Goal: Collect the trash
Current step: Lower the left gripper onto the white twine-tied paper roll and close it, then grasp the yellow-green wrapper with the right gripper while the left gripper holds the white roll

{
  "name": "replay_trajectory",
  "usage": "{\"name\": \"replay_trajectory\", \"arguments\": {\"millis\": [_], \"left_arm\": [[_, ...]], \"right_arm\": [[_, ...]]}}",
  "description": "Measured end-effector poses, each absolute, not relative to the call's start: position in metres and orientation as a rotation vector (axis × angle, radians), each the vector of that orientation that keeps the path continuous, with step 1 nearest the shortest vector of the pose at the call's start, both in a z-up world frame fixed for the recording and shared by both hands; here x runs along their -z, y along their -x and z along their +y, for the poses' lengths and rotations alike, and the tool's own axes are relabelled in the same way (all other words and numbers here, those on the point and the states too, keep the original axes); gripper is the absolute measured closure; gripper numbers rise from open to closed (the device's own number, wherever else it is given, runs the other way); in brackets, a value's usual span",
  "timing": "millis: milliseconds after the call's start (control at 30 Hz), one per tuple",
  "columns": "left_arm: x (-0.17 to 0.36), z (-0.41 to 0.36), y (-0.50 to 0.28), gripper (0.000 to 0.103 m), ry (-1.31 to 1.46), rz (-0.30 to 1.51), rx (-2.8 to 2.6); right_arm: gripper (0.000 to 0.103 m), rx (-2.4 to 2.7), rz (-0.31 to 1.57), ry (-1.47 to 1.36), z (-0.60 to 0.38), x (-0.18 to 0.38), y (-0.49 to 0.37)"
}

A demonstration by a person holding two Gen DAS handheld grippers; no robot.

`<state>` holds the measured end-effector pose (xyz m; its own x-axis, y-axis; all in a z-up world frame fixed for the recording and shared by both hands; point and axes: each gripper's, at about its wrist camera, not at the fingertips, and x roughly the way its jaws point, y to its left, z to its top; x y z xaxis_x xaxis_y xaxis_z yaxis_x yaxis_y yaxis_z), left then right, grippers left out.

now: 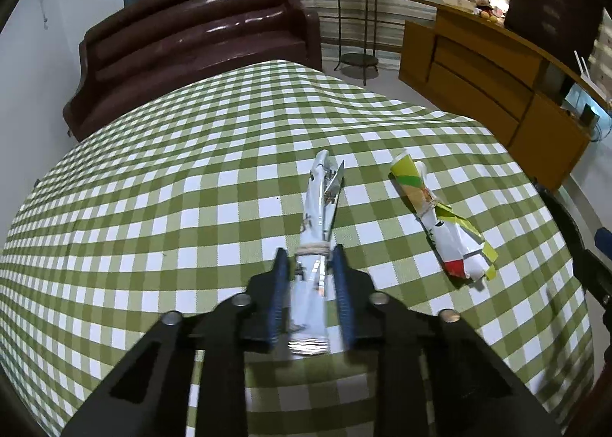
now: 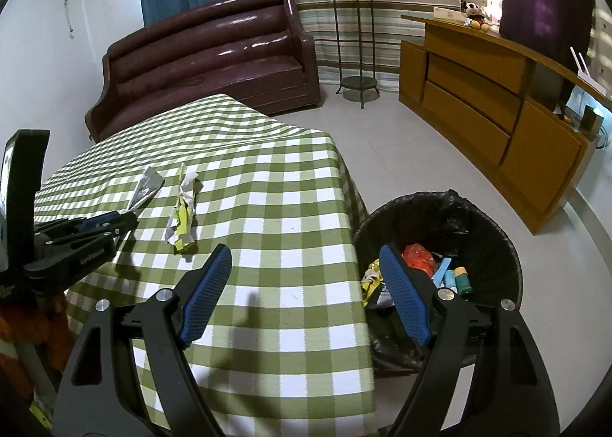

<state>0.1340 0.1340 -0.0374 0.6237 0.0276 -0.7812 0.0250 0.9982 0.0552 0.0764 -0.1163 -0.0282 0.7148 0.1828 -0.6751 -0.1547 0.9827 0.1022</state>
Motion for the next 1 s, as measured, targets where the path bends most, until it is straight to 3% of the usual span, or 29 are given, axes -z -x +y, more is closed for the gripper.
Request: {"name": "replay_trajectory", "arguments": {"millis": [600,833,1000], "left_arm": [[0.031,0.190,-0.097,0.087,-0.020,0.863,-0.068],[0.033,0.217,-0.090,0.087,-0.008,0.864,-0.127],[0.032,0.232,-0.086,0.087,0.004,0.861,-0.164]], "right_arm": [[0.028,-0.271,0.768,0.015,-0.055,0.024,-0.095],[0.047,-0.299,0.822,0.063,-0.027,0.032,-0.113],[0.049,-0.305,0.831,0.085,-0.012,0.033,-0.119]]}}
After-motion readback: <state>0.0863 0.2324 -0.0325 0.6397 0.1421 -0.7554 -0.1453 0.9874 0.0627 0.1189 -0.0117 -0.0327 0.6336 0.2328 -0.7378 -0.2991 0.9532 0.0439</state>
